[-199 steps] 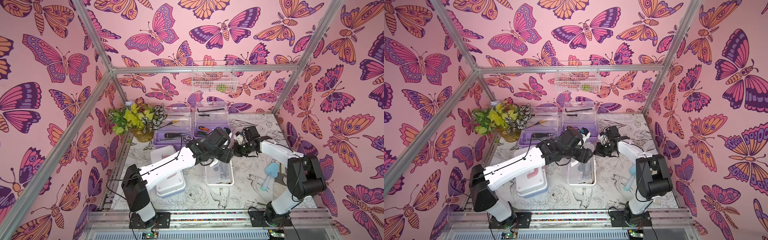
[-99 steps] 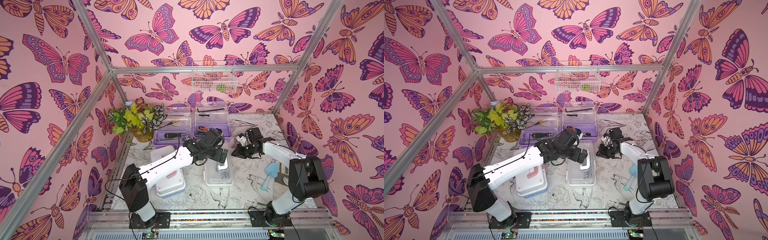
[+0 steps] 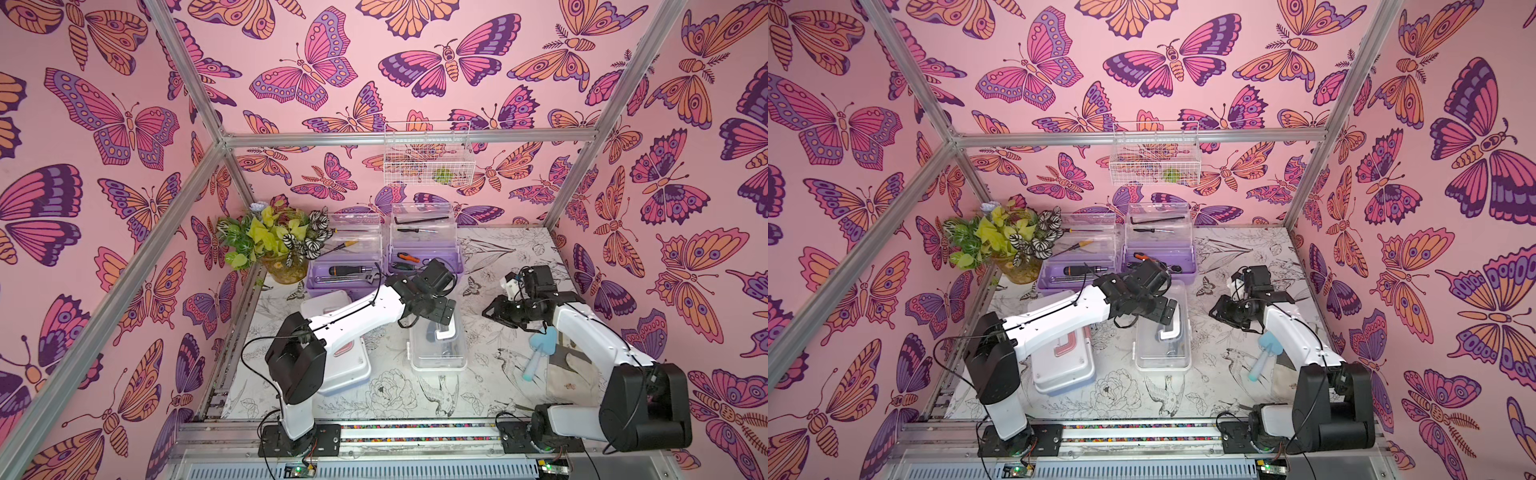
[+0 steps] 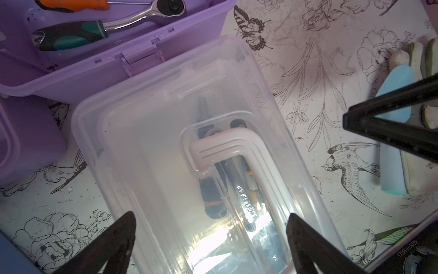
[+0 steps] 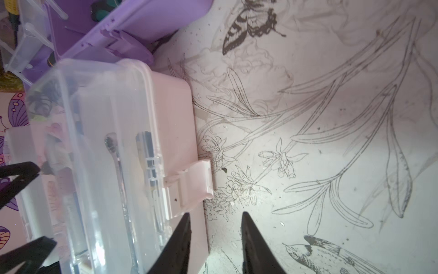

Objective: Close toolboxes
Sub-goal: Move the toolbox to the center of the board.

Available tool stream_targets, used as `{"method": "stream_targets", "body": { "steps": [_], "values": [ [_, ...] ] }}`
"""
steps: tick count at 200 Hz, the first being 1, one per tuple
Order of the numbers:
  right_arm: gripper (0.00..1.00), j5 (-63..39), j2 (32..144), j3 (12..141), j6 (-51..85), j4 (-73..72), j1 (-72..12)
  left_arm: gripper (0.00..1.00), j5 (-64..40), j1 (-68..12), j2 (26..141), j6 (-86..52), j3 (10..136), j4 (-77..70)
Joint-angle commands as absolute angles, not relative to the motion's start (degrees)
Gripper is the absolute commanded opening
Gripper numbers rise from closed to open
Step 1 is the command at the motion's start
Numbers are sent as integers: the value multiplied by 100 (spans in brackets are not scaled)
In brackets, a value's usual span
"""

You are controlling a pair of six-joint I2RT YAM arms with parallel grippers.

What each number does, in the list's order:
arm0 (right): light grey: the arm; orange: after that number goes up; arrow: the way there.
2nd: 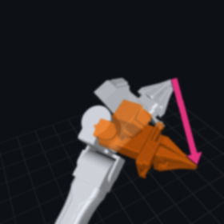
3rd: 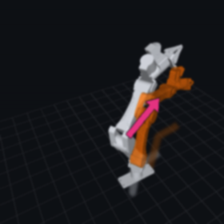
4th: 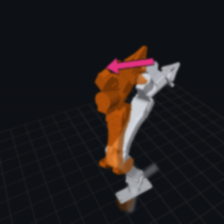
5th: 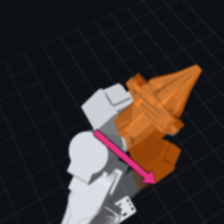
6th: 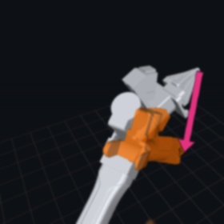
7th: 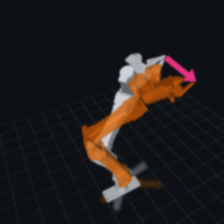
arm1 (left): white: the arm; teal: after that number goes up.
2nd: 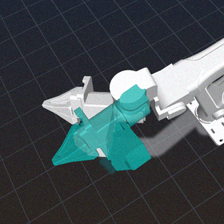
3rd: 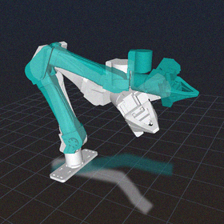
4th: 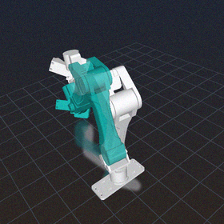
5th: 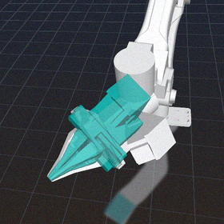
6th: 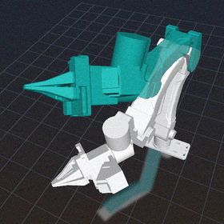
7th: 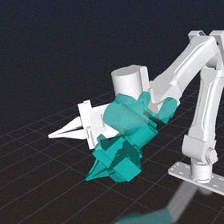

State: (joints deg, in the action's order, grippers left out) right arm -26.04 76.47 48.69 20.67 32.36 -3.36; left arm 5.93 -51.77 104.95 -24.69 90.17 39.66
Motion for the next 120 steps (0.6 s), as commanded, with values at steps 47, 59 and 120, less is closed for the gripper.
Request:
{"method": "stream_targets", "body": {
  "steps": [47, 59, 120],
  "values": [
    [37, -2359, 7603, 4624, 2188, 3154, -334, 99, 1049, -5191, 11098, -2426, 9502, 5433],
    [37, -2320, 7595, 4623, 2170, 3154, -341, 99, 1097, -5206, 11141, -2417, 9552, 5529],
    [37, -2369, 7590, 4547, 2115, 3120, -337, 91, 891, -5097, 11167, -2446, 9323, 5625]
  ]
}}
